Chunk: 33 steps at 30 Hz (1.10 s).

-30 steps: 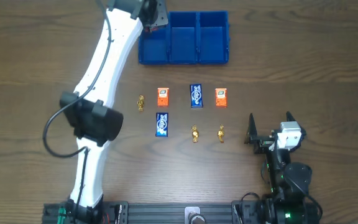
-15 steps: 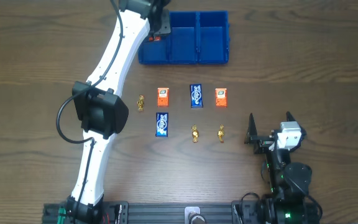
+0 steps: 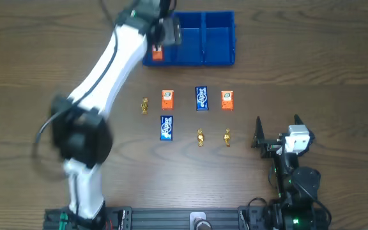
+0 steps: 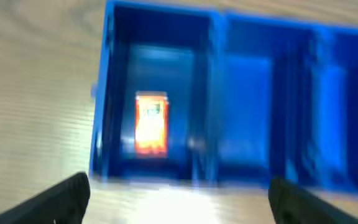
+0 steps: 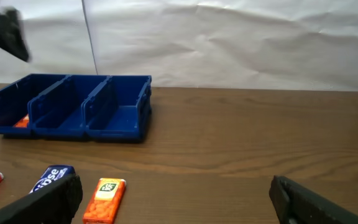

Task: Sort Candies Into Trays

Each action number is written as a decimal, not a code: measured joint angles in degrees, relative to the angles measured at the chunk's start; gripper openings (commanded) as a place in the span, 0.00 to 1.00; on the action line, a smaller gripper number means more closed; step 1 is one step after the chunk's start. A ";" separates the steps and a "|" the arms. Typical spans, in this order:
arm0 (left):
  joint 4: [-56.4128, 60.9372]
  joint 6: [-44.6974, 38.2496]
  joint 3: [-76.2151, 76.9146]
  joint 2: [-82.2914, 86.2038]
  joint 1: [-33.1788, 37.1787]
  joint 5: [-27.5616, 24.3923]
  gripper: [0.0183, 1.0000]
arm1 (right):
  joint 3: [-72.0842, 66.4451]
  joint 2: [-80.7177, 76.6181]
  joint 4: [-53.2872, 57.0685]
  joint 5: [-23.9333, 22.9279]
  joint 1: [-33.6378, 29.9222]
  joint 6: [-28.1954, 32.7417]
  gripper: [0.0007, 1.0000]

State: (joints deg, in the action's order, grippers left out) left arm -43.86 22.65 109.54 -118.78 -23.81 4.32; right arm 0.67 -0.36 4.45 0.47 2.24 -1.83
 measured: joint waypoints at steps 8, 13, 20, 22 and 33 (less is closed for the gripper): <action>5.18 4.79 -28.46 19.56 -10.62 0.52 0.85 | 0.00 0.00 0.02 0.00 0.00 0.00 1.00; 6.88 7.17 -35.12 11.47 -10.93 0.50 0.82 | 0.00 0.00 0.02 0.00 0.00 0.00 1.00; 9.35 8.41 -35.85 7.08 -10.47 -0.02 0.79 | 0.00 0.00 0.02 0.00 0.00 0.00 1.00; 9.88 8.68 -35.85 5.66 -9.97 -0.37 0.76 | 0.00 0.00 0.02 0.00 0.00 0.00 1.00; 12.20 9.03 -35.69 4.13 -9.29 -1.38 0.25 | 0.00 0.00 0.02 0.00 0.00 0.00 1.00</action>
State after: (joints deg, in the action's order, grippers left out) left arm -31.66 31.68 73.84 -114.65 -33.10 2.94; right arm 0.67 -0.36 4.47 0.47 2.24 -1.83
